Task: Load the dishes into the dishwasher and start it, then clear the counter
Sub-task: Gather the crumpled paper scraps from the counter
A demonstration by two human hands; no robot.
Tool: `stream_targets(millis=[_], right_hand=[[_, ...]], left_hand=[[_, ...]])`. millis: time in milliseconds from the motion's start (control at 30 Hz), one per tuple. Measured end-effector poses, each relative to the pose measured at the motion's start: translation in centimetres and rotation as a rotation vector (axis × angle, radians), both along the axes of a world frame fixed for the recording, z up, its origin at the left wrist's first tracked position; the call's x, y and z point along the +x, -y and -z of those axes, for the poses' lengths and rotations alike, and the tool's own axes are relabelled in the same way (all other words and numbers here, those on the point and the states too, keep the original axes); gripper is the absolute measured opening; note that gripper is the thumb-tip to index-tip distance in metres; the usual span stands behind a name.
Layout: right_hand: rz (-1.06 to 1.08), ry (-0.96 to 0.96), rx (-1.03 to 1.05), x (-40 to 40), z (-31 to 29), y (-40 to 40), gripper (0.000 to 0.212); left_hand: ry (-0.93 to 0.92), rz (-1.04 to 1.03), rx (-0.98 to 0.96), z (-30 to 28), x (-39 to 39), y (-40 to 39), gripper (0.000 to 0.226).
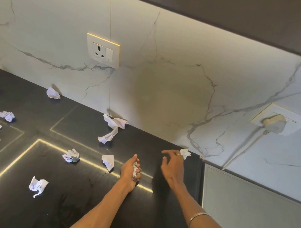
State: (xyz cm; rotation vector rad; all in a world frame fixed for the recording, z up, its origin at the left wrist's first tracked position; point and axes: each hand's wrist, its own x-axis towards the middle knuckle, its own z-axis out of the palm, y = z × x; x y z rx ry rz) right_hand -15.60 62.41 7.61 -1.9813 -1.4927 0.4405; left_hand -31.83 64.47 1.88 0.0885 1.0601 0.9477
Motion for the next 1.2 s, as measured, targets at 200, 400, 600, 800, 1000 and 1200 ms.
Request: stream_targets(millis=[200,400,600,800,1000,1200], right_hand=[[0.116,0.148,-0.273,4.5,0.6,-2.4,0.056],[0.080,0.130,-0.344,5.5,1.5,-2.3,0.038],[0.030,-0.047,-0.341,3.5,0.9,0.1,0.020],[-0.152,-0.140,-0.135,-2.7,-2.1,1.1,0.020],[-0.501,-0.017,-0.223,-9.4,-3.1,2.8,0.025],[-0.614,0.105,-0.202,-13.1,-2.8,3.9,0.031]], left_hand=[[0.003,-0.010,-0.002,0.0,0.2,-0.4,0.023],[0.003,0.001,-0.009,-0.1,0.2,-0.2,0.023],[-0.019,0.031,0.013,-0.4,0.1,0.3,0.022],[0.057,0.067,0.049,-1.6,-0.8,1.7,0.029],[0.210,-0.067,0.048,-2.7,-2.5,4.4,0.041],[0.180,-0.246,0.014,-3.1,-6.2,6.4,0.046]])
